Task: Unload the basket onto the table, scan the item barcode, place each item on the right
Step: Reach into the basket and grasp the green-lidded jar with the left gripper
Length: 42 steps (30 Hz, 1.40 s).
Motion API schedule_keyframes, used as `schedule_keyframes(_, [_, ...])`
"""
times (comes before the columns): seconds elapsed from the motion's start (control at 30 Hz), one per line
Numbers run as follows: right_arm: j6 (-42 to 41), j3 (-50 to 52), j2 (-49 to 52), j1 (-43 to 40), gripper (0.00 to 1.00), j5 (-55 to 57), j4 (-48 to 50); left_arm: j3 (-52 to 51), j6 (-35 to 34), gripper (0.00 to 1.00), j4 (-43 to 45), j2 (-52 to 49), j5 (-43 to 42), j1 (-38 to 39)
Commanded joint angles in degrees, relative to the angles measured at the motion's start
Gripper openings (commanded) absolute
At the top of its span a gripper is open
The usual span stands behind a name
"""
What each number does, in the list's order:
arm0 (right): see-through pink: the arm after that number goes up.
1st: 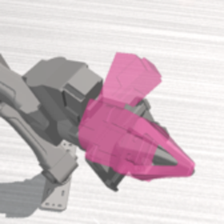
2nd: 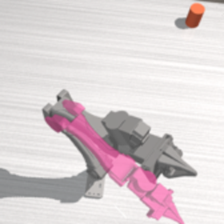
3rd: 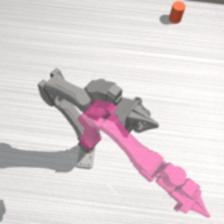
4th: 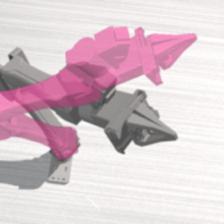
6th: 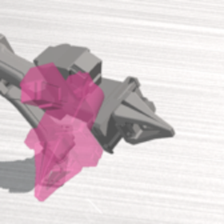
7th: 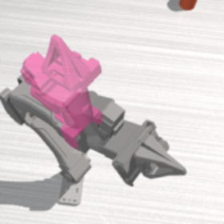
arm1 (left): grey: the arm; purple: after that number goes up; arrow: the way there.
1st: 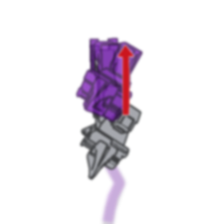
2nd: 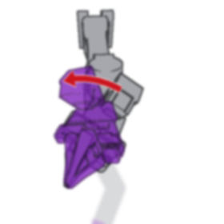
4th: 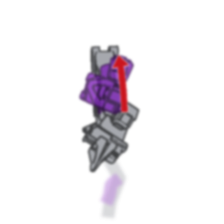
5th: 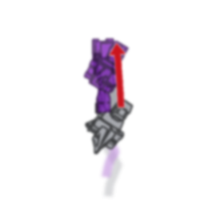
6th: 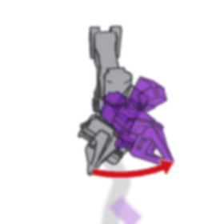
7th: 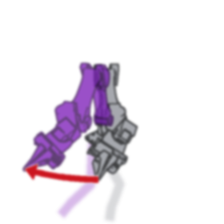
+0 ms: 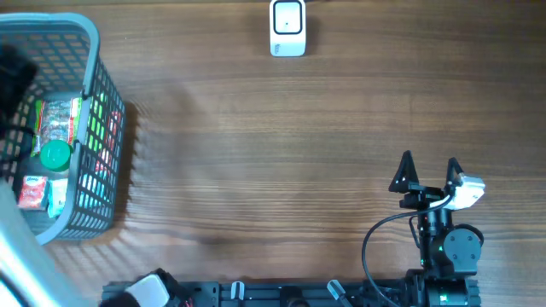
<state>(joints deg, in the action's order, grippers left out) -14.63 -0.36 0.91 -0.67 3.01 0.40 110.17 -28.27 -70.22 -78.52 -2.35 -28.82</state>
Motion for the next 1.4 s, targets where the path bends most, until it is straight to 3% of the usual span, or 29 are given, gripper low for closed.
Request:
schedule_keyframes(0.0, [1.0,0.1,-0.1,0.2,1.0,-0.7,0.2,0.2,-2.0,1.0,-4.9,-9.0,1.3,-5.4])
schedule_keyframes(0.37, [0.9,0.1,-0.1,0.2,1.0,-0.6,0.2,-7.0,-7.0,1.0,-7.5,-27.8,7.6,-5.6])
schedule_keyframes(0.67, [1.0,0.1,-0.1,0.2,1.0,-0.6,0.2,-19.9,-6.4,1.0,0.4,-28.1,12.5,-7.9])
schedule_keyframes(0.77, [0.9,0.1,-0.1,0.2,1.0,-0.6,0.2,-24.1,-1.8,1.0,6.1,-28.1,10.9,-9.1])
schedule_keyframes(1.2, [1.0,0.1,-0.1,0.2,1.0,-0.6,0.2,-29.8,-1.7,1.0,17.4,-29.3,5.2,-9.0])
schedule_keyframes(1.23, [0.9,0.1,-0.1,0.2,1.0,-0.6,0.2,-29.8,-1.7,0.95,17.6,-30.1,5.2,-8.9])
schedule_keyframes(1.27, [1.0,0.1,-0.1,0.2,1.0,-0.6,0.2,-29.8,-1.2,0.76,17.8,-30.9,5.1,-8.9])
schedule_keyframes(1.33, [1.0,0.1,-0.1,0.2,1.0,-0.6,0.2,-29.8,-0.2,0.49,17.7,-31.2,4.8,-8.9])
schedule_keyframes(1.37, [1.0,0.1,-0.1,0.2,1.0,-0.6,0.2,-29.8,-0.2,0.49,17.5,-31.1,4.7,-8.9])
